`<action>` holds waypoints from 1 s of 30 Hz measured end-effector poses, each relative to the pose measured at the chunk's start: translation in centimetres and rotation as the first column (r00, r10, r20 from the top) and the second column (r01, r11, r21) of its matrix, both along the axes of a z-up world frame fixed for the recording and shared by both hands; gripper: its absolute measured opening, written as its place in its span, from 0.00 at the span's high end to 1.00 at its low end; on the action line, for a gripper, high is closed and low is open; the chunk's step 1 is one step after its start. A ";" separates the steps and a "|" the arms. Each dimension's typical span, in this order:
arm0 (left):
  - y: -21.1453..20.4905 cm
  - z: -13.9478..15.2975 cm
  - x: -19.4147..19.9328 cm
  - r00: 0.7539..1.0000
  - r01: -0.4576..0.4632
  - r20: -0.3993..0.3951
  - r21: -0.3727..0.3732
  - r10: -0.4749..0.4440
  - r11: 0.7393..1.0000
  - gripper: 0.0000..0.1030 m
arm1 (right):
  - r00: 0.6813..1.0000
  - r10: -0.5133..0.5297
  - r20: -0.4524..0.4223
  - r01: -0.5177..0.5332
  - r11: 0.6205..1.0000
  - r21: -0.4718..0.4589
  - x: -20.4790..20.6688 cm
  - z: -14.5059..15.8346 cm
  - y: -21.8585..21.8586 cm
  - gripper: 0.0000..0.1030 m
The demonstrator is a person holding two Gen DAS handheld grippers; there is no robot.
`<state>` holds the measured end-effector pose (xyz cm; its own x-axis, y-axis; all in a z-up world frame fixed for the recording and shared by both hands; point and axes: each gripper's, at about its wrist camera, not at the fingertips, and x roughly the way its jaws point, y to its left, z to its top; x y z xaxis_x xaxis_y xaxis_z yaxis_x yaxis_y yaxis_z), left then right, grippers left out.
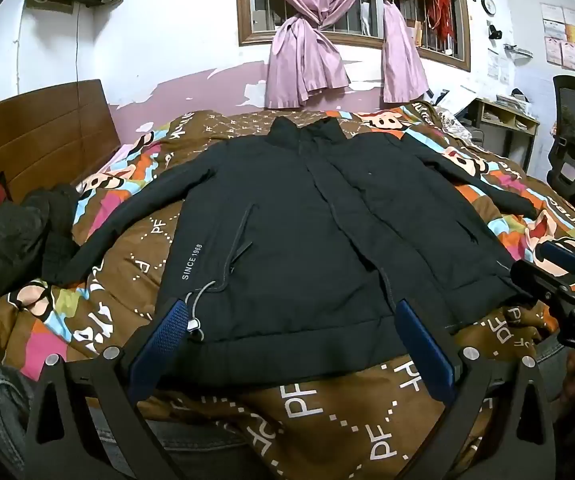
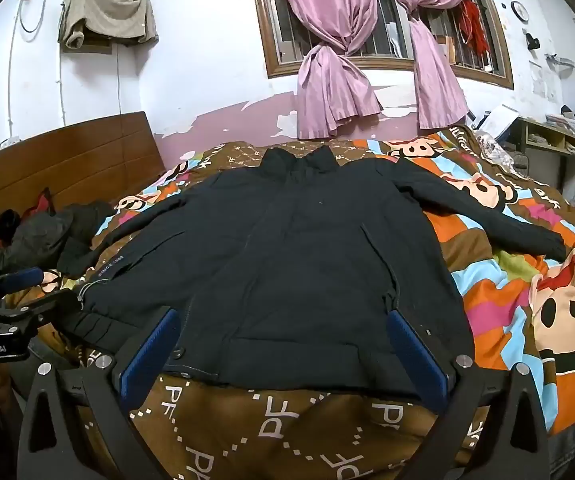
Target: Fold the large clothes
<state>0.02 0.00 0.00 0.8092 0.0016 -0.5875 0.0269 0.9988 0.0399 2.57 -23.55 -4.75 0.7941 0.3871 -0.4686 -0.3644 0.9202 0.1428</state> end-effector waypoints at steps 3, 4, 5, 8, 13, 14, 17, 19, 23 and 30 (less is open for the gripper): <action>0.0 0.0 0.0 1.000 0.001 0.002 -0.001 -0.001 1.000 0.02 | 1.000 0.000 0.004 0.000 1.000 0.006 0.0 0.0 -0.1 0.00; 0.0 0.0 0.1 1.000 0.000 0.002 0.001 0.000 1.000 0.02 | 1.000 -0.001 0.005 0.001 1.000 0.005 0.0 0.0 -0.1 0.00; 0.0 0.0 0.0 1.000 -0.001 0.003 0.002 0.001 1.000 0.02 | 1.000 -0.001 0.005 0.001 1.000 0.005 -0.1 0.1 -0.1 0.00; 0.0 0.0 0.0 1.000 -0.002 0.005 0.004 0.002 1.000 0.02 | 1.000 0.000 -0.001 0.000 1.000 0.005 0.0 0.0 -0.2 0.00; -0.1 0.0 0.1 1.000 -0.006 0.001 -0.005 0.006 1.000 0.02 | 1.000 0.002 -0.003 -0.002 1.000 0.006 0.0 0.1 -0.1 0.00; -0.1 0.0 0.1 1.000 -0.005 0.001 -0.007 0.005 1.000 0.02 | 1.000 0.002 -0.003 -0.002 1.000 0.006 0.0 0.1 -0.1 0.00; -0.4 0.0 0.0 1.000 0.000 0.002 -0.008 0.000 1.000 0.02 | 1.000 -0.001 -0.003 0.001 1.000 0.007 0.0 -0.1 -0.6 0.00; -0.1 0.3 0.0 1.000 0.000 0.003 -0.008 0.000 1.000 0.02 | 1.000 0.001 -0.004 -0.001 1.000 0.008 0.1 -0.1 -0.3 0.00; -0.2 0.4 -0.1 1.000 -0.001 0.005 -0.011 0.001 1.000 0.02 | 1.000 0.001 -0.005 -0.001 1.000 0.009 0.1 -0.1 -0.4 0.00; 0.0 0.4 0.1 1.000 -0.007 0.002 -0.016 0.007 1.000 0.02 | 1.000 0.000 -0.007 0.000 1.000 0.008 0.1 -0.2 -0.4 0.00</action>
